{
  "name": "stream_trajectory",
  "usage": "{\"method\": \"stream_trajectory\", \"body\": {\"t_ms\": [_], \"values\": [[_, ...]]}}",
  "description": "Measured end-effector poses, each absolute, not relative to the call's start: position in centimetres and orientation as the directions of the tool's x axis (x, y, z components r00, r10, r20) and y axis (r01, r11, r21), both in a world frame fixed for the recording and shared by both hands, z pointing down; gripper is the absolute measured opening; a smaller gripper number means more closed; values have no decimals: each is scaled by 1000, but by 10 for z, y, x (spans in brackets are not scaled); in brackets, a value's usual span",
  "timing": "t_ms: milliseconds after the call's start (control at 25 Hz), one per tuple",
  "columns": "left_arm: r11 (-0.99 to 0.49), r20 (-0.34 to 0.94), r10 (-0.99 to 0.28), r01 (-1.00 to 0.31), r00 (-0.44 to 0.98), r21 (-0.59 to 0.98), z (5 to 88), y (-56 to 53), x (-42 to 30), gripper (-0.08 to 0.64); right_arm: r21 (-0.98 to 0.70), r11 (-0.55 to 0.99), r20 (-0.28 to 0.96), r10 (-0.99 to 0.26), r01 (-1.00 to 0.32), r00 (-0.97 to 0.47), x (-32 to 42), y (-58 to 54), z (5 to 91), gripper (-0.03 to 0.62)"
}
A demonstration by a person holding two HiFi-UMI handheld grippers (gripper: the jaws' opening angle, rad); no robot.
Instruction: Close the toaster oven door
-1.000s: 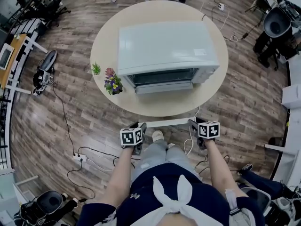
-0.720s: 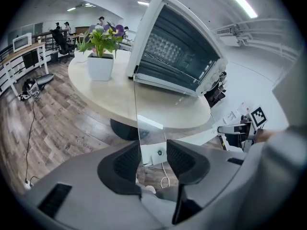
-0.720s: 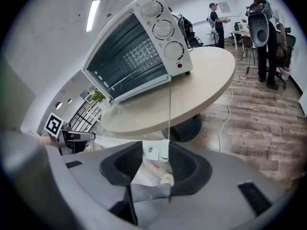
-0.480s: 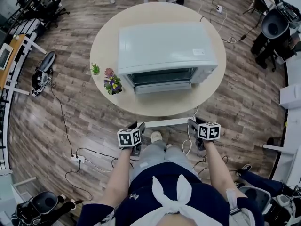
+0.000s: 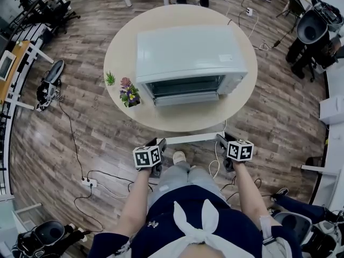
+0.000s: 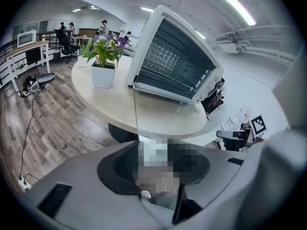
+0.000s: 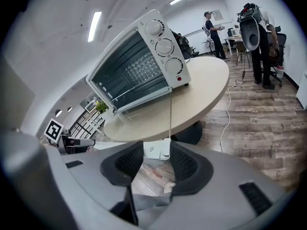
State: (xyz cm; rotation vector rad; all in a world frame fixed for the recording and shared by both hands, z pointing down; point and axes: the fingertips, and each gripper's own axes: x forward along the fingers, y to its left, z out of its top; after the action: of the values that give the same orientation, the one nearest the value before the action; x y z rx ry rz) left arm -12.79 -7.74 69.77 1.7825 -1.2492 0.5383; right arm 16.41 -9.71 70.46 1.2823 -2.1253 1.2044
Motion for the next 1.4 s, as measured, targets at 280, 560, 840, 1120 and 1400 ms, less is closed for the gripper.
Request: {"method": "stream_trajectory", "body": {"t_ms": [280,560,840,1120,1400], "values": [[-127,719,-554,-896,421,426,689,-77,-129,184,-482,205,659,-556,-852,-507,162,-97,694,167],[-120,709,-566,-893,421,434,682,-79,-129,184,-477,195,656,-570,-857,-495,163,-98,688,167],[-105,711,-573,-897,407,429,676,-79,-130,184,-490,194,643,-578,-850,-503,163,-99,681,166],[-101,699,-586,-893,410,439,666,-80,-131,184,-512,199,617,-592,-836,-519,161,-100,669,167],[-95,683,-616,-898,391,429,655,-82,-133,184,-521,221,592,-603,-825,-535,160,-104,657,175]]}}
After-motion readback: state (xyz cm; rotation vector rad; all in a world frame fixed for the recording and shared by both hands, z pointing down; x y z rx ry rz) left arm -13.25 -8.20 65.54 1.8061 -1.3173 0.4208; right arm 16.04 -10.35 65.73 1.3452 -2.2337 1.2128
